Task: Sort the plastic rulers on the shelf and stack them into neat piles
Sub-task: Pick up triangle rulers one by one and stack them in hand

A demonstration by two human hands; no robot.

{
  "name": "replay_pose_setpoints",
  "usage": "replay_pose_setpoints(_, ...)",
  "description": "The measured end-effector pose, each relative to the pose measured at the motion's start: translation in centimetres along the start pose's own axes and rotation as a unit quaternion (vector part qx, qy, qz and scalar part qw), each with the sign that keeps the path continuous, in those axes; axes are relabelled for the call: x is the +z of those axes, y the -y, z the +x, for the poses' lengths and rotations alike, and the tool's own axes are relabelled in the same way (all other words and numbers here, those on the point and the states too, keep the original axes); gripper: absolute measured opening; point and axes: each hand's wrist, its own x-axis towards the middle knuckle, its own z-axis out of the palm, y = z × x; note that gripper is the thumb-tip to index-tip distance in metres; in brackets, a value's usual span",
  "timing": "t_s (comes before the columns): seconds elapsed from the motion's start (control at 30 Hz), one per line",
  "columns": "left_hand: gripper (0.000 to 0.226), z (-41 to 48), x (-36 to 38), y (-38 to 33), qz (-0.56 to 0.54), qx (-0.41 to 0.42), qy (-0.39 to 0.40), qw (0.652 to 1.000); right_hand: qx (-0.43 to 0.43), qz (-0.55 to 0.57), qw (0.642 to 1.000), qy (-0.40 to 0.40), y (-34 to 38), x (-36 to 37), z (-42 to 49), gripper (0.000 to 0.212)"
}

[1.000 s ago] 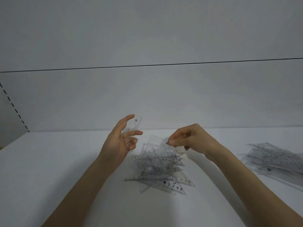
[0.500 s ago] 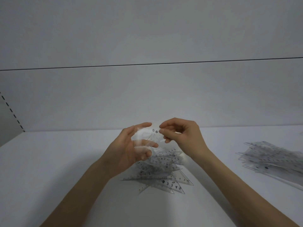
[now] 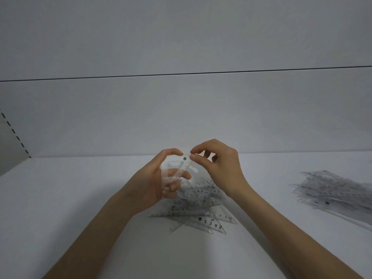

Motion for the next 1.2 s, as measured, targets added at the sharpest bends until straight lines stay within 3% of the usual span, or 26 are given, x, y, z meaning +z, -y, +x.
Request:
replay_pose_setpoints(0.27,0.020,0.5,-0.4,-0.2,-0.011,0.018,-0.035,0.999,0.032,-0.039,0.998,0.049,-0.1,-1.4,0.4,0.007)
replay_pose_setpoints(0.33,0.024,0.5,-1.0,-0.5,-0.046,0.053,-0.067,0.995,0.068,-0.103,0.981,0.149,-0.2,-2.5,0.6,0.018)
replay_pose_setpoints(0.4,0.024,0.6,-1.3,-0.7,-0.065,0.078,-0.101,0.990,0.108,-0.171,0.943,0.265,-0.3,-3.3,0.5,0.036)
replay_pose_setpoints(0.47,0.026,0.7,-1.4,-0.6,-0.068,0.082,-0.123,0.987,0.126,-0.204,0.916,0.321,-0.5,-3.3,0.3,0.041)
replay_pose_setpoints(0.63,0.026,0.9,-1.6,-0.4,-0.059,0.077,-0.159,0.983,0.108,-0.142,0.942,0.284,-1.1,-2.8,0.4,0.012)
replay_pose_setpoints(0.8,0.023,0.9,-1.8,-0.6,-0.067,0.080,-0.186,0.977,0.143,-0.130,0.936,0.296,-1.7,-2.7,0.5,0.021)
replay_pose_setpoints(1.03,0.023,0.9,-1.9,-0.7,-0.072,0.077,-0.192,0.976,0.189,-0.091,0.927,0.311,-1.4,-2.3,0.7,0.011)
replay_pose_setpoints(1.2,0.025,0.9,-2.0,-0.6,-0.072,0.076,-0.185,0.977,0.186,-0.098,0.927,0.311,-1.4,-2.3,0.8,0.020)
